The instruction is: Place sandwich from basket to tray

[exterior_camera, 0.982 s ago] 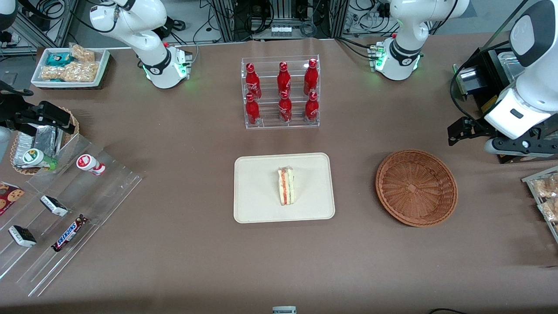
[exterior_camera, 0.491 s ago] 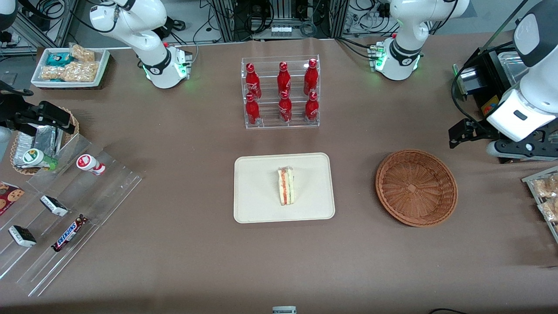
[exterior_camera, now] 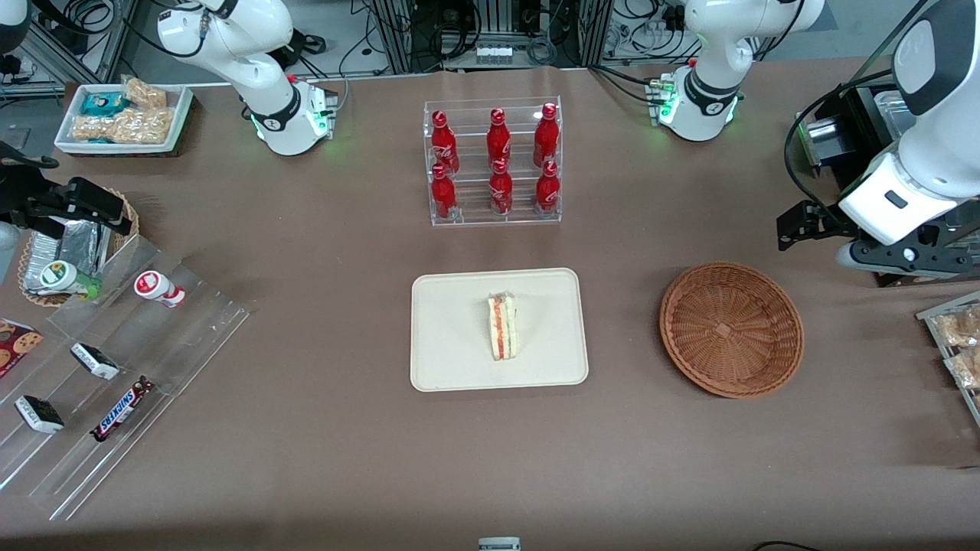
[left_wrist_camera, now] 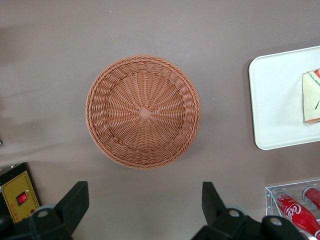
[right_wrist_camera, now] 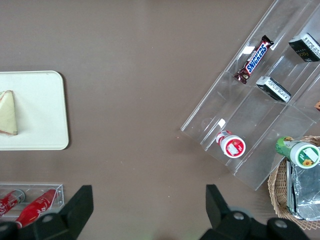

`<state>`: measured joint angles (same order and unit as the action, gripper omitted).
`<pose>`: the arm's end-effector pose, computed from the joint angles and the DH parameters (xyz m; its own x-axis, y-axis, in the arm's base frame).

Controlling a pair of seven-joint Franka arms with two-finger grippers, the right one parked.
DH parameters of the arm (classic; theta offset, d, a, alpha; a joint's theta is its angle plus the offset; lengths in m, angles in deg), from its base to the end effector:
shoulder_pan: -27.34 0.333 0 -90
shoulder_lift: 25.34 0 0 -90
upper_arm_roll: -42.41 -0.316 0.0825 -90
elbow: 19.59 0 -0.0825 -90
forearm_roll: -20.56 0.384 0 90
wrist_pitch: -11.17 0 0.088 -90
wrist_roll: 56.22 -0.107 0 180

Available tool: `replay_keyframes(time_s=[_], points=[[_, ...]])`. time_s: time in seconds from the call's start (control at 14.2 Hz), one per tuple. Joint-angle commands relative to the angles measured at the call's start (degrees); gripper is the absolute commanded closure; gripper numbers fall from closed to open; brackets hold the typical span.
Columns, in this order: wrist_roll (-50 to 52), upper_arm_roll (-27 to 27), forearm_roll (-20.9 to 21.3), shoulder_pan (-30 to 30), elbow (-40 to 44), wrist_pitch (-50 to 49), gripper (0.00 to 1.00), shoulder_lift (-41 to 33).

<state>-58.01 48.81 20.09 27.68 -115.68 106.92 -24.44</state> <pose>0.5611 -0.0599 0.5740 0.9905 -0.1358 -0.0212 -0.1356 -0.9907 0.0106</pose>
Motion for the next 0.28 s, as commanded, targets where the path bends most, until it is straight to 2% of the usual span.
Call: replay_keyframes(time_s=[0.0,0.21], points=[[-0.5,0.7,-0.3,0.1,1.4,-1.6,0.00,0.2],[-0.5,0.6,-0.3,0.3,1.6,-1.6,0.00,0.0]])
